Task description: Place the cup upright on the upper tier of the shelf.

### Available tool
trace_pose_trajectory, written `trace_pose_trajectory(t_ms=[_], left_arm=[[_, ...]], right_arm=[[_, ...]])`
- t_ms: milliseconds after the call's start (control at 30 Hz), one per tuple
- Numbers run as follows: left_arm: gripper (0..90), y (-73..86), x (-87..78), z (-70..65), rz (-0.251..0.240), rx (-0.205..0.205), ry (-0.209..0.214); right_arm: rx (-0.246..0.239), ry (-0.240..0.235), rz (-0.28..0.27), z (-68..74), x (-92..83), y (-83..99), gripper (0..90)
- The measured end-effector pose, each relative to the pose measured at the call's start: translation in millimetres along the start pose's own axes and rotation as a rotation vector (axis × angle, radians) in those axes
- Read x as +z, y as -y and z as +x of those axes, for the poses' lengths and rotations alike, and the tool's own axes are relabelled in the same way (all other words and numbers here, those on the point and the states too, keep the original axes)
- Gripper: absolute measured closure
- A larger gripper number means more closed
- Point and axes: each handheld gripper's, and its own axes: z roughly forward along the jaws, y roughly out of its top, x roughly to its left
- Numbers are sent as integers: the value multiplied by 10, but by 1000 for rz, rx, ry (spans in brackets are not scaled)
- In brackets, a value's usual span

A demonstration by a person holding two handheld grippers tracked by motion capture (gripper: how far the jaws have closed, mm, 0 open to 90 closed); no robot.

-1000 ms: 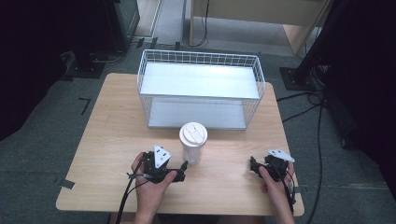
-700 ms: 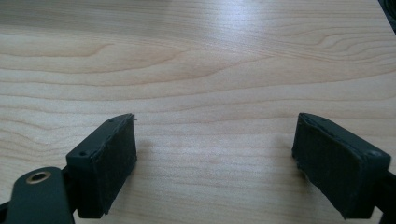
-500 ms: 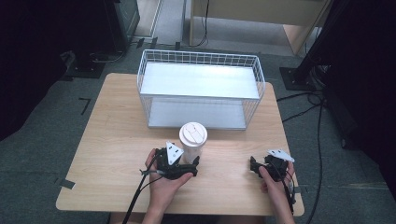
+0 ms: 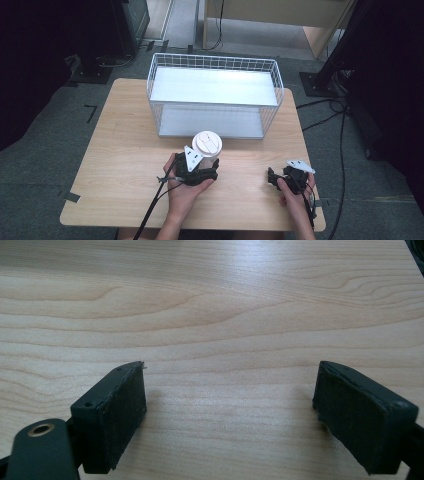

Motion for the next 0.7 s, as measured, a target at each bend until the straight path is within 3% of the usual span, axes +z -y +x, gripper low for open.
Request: trace_pose_trajectory(t_ms=[200,500,700], left_arm=[[143,-27,63,-18,-1,-23,5],[154,-117,90,7,-17,-6,12],[159,-147,95,55,-28,9,-9]], right_arm=[[-1,0,0,0,0,0,137],[-2,0,0,0,1,-1,137],[-3,0,0,-1,0,-1,137]])
